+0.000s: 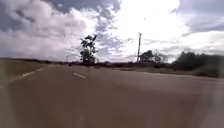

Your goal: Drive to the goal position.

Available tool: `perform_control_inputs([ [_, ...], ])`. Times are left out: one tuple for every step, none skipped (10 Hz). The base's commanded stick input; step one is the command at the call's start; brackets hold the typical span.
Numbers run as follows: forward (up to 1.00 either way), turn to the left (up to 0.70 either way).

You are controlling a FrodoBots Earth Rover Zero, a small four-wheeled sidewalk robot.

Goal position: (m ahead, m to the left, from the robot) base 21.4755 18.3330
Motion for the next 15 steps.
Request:
perform_control_inputs([
  [1.00,0.00],
  [1.00,0.00],
  [1.00,0.00],
  [1.00,0.00],
  [1.00,0.00],
  [0.99,0.07],
  [0.98,0.18],
  [0.96,0.30],
  [0.95,0.38],
  [0.95,0.38],
  [0.95,0.38],
  [0.95,0.38],
  [0.95,0.38],
  [0.95,0.38],
  [0.95,0.38],
])
